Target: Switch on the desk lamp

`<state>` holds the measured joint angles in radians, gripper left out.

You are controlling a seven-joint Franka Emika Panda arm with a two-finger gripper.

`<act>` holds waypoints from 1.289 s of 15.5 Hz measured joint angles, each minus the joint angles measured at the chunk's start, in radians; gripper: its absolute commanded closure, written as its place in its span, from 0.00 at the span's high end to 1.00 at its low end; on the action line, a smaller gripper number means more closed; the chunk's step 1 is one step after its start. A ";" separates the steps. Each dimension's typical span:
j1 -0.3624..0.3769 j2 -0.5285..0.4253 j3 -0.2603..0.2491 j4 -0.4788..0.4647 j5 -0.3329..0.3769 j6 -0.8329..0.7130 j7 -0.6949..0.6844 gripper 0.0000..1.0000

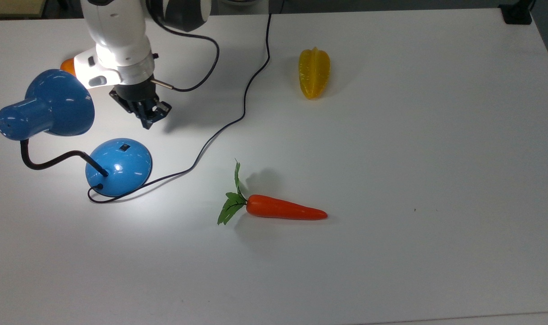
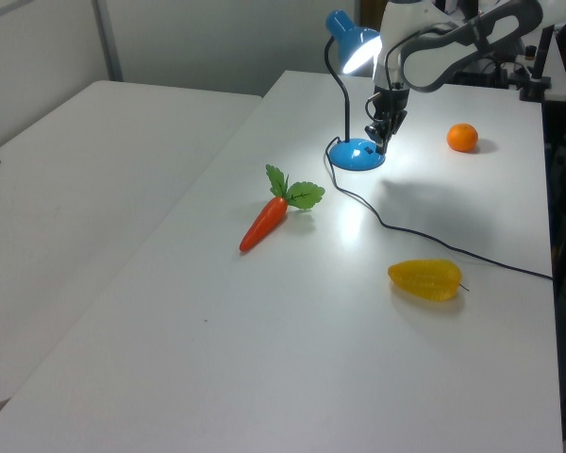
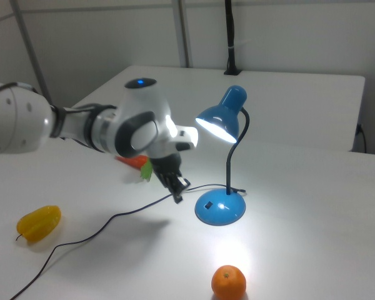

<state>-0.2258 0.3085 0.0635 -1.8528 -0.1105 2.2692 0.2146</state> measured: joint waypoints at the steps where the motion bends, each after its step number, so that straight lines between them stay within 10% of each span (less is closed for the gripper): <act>1: 0.024 -0.020 0.001 0.003 0.000 -0.042 0.000 0.00; 15: 0.273 -0.286 0.007 0.106 -0.002 -0.498 -0.190 0.01; 20: 0.271 -0.296 0.001 0.161 0.017 -0.605 -0.211 0.43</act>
<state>0.0450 0.0129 0.0647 -1.6915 -0.0936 1.6640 0.0033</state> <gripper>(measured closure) 0.815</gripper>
